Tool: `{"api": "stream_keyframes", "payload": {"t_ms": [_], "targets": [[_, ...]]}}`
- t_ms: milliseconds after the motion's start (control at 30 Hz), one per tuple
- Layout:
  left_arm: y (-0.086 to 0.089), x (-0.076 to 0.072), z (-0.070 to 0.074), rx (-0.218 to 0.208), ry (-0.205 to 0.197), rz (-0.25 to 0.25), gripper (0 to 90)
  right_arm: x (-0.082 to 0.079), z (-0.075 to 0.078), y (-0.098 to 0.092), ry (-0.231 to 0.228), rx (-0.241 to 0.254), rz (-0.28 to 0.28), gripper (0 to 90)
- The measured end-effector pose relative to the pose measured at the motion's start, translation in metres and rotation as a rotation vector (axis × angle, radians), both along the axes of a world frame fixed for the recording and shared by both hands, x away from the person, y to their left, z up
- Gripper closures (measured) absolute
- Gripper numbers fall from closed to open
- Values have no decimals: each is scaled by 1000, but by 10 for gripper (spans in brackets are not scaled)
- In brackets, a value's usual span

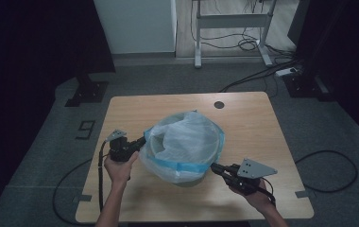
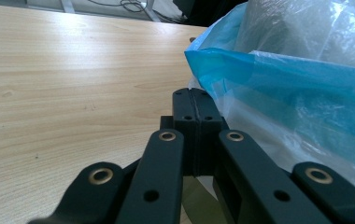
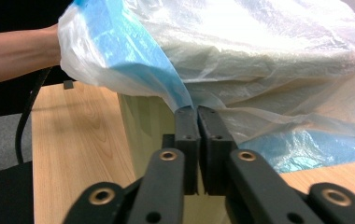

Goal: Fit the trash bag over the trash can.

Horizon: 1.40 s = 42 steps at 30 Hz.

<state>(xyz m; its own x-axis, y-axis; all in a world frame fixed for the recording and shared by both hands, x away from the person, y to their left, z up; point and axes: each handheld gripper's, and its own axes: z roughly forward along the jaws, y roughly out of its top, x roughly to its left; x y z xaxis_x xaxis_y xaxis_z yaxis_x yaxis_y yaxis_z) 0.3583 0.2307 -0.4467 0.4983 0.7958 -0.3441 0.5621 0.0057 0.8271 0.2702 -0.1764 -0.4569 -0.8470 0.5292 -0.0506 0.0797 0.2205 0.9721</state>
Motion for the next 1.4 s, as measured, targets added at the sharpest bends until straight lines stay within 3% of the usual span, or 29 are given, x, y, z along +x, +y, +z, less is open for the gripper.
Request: {"api": "stream_keyframes", "payload": {"t_ms": [267,667,733,767,833,867,967,1167,1300,1400], "targets": [[2,0,-2,3,3,2,899,2,-6,-3,27,21,7,891],[-2,-4,-2,45,11,-21,899,9,-41,-15,123,-9,-31,892],[-2,-5,-1,37,6,-23,898,8,-43,-18,110,3,-33,890],[-2,-5,-1,35,6,-24,899,3,-35,-20,77,29,-43,816],[-2,-5,-1,34,8,-23,898,0,-31,-22,59,44,-49,776],[-2,-5,-1,33,8,-23,899,-6,-21,-23,22,60,-56,700],[-3,-5,-1,30,10,-24,899,-12,-10,-22,-11,71,-46,633],[-3,-5,-1,28,9,-25,898,-5,4,-16,-8,52,5,553],[-3,-4,-1,28,10,-26,899,6,4,-9,27,63,72,539],[-3,-4,-1,28,11,-27,898,8,3,-7,35,55,77,533]]}}
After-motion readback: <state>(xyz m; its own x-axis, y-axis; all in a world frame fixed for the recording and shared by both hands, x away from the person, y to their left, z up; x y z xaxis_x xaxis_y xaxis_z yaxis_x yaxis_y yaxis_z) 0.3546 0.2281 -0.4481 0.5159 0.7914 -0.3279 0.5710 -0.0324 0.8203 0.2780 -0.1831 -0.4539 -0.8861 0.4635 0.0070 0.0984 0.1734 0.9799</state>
